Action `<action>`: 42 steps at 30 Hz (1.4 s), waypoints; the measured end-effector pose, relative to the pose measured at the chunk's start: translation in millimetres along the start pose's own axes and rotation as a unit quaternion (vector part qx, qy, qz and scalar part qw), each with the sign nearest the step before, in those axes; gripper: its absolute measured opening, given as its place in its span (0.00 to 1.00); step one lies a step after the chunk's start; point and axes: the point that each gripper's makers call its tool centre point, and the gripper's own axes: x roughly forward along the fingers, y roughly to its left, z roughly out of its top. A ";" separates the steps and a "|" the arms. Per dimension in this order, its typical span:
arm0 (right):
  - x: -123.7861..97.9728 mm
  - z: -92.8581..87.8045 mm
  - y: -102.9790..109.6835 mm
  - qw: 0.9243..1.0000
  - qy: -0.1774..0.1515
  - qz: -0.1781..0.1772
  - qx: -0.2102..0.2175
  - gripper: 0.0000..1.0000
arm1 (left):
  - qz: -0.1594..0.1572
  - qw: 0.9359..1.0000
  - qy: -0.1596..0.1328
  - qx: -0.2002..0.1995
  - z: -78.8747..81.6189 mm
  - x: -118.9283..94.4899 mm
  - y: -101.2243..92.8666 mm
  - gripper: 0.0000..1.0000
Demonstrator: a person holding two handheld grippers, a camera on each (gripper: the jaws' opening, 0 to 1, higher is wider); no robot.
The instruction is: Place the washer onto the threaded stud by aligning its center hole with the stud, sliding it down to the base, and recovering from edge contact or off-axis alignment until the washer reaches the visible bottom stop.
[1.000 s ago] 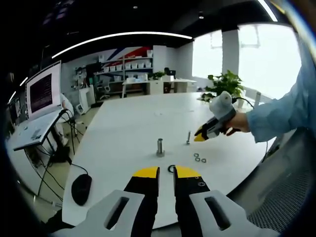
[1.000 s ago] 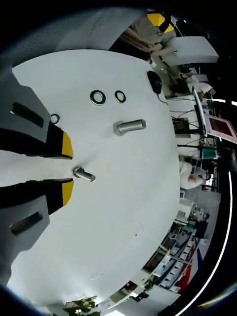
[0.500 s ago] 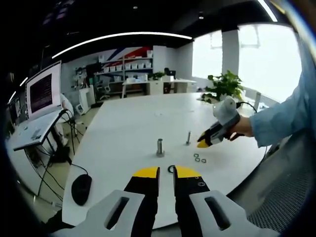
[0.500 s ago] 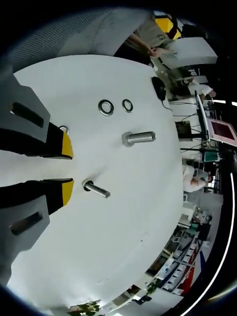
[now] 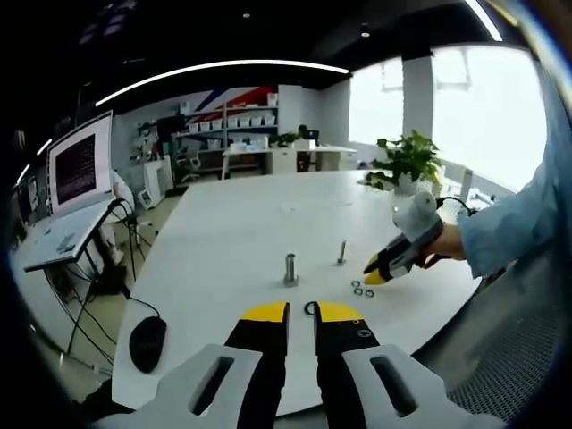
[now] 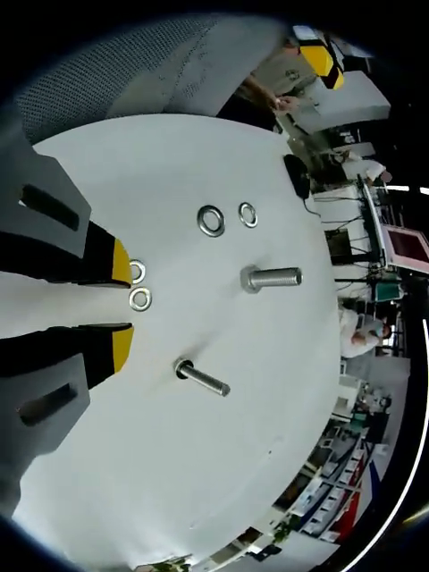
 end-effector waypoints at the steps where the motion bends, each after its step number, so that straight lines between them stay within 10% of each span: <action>1: -1.1 -1.7 3.7 1.000 0.000 0.003 0.000 0.18 | 0.000 1.000 0.000 0.000 0.0 -0.1 0.0 0.09; 42: 1.5 -16.6 23.1 0.999 0.020 0.023 -0.013 0.15 | 0.005 1.000 -0.004 -0.004 0.7 -0.5 2.1 0.09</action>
